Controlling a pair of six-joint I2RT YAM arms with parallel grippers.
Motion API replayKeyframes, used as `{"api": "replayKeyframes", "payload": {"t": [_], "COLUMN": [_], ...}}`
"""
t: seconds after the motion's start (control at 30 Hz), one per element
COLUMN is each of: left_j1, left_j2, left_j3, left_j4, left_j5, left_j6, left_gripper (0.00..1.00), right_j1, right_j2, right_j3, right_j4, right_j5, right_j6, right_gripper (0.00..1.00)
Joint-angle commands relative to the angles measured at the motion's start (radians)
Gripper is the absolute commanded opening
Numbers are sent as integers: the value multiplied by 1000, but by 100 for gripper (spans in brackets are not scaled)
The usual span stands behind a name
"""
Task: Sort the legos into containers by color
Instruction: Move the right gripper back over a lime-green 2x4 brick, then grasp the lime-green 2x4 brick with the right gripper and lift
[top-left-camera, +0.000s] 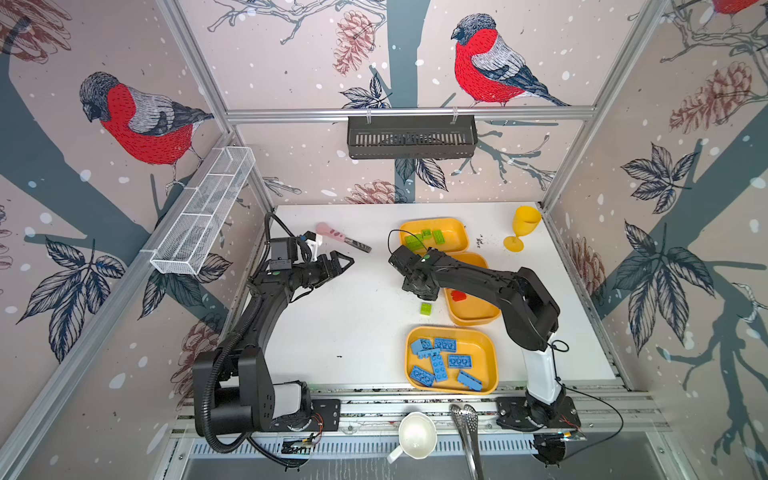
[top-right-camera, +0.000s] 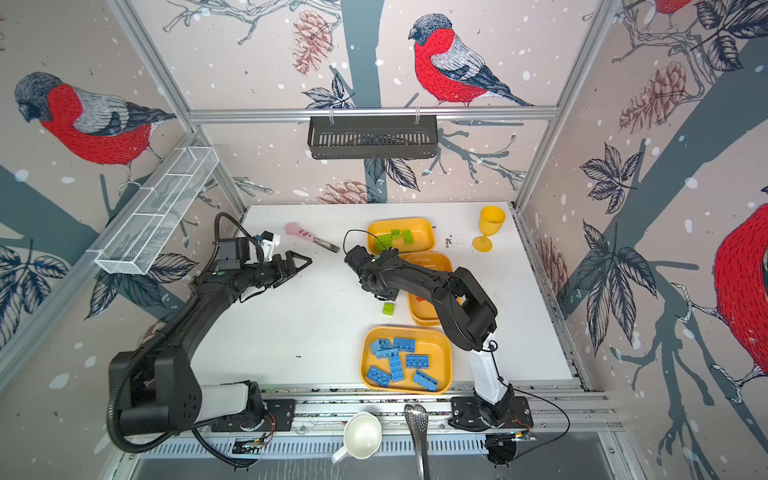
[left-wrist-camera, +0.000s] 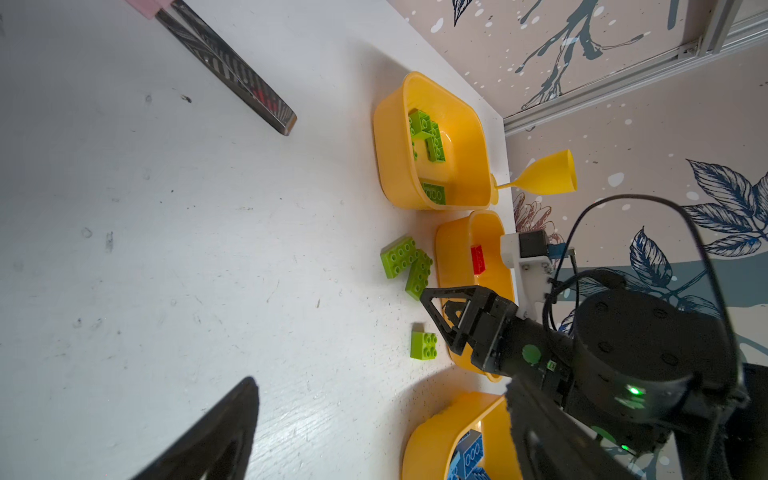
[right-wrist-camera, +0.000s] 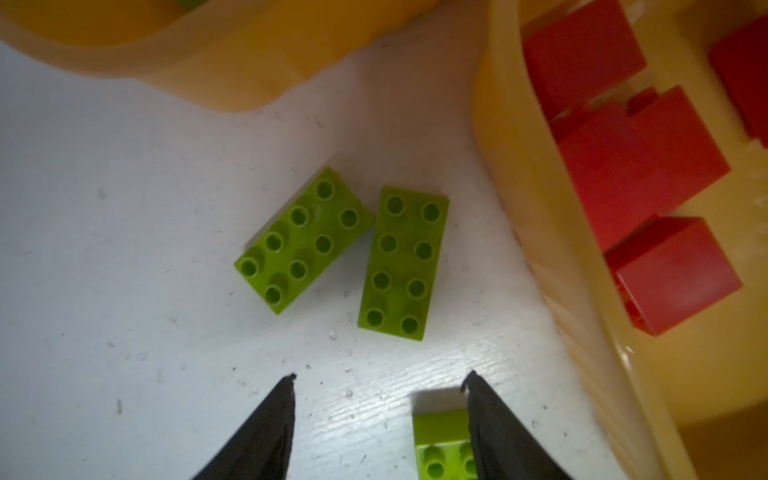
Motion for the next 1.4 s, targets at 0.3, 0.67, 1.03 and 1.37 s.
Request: {"api": "replayKeyframes", "payload": {"t": [0.3,0.67,1.03,1.37], "left_j1": [-14,-17,-19,-21], "left_j2": [-33,-58,-52,-26], "left_j3": [-39,-55,-65,-55], "left_j4": [59,68,81,77], "left_j5": [13,16,19,19], "left_j6": [-10,-10,-12,-12], "left_gripper": [92,92,92,92], "right_j1": [-40,-76,-94,-69], "right_j2": [43,87,98,30], "right_j3": [-19,-15,-20,66], "right_j4": [55,88,123,86], "right_j5": [-12,-7,-34,-54], "right_j6": [-31,-64,-114,-172], "right_gripper": [56,51,33,30]}}
